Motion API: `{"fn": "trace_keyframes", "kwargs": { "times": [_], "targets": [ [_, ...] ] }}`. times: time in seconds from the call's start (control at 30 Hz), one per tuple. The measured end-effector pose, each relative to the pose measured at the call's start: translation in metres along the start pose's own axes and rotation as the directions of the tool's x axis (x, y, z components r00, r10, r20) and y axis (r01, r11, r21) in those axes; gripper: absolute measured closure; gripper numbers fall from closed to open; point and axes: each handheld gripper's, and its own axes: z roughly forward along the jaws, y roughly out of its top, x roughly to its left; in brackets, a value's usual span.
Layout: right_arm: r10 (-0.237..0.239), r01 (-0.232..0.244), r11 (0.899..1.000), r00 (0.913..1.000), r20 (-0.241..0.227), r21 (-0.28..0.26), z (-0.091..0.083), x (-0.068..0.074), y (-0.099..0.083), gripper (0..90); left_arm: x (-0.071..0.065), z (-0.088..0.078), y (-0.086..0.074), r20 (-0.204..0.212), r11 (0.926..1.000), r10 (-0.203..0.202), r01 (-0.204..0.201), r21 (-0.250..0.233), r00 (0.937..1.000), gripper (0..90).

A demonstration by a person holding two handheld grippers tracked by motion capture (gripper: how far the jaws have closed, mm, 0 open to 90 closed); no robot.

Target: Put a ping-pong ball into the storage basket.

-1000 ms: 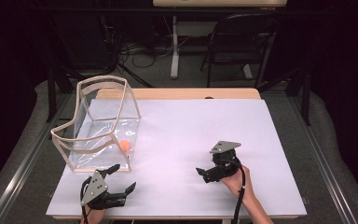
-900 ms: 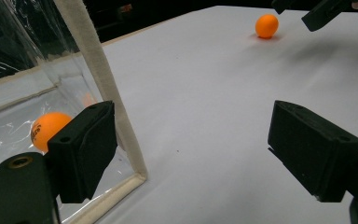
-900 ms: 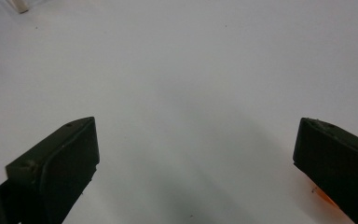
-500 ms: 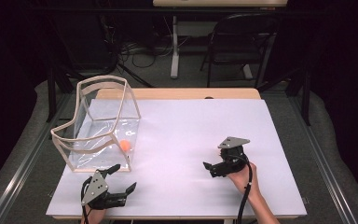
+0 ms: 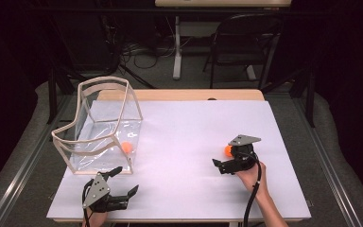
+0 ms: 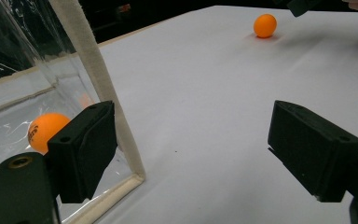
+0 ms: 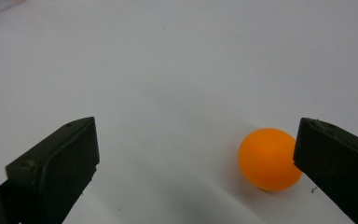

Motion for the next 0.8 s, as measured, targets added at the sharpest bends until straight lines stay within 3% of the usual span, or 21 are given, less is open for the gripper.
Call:
{"fn": "trace_keyframes", "kwargs": {
  "times": [0.8],
  "targets": [
    [0.077, -0.078, 0.996, 0.9965, 0.033, 0.032, 0.017, -0.027, -0.005, 0.0, -0.001, 0.000, 0.001, -0.001, 1.0000, 0.000, 0.000, -0.001, 1.0000, 15.7]
  ]
}}
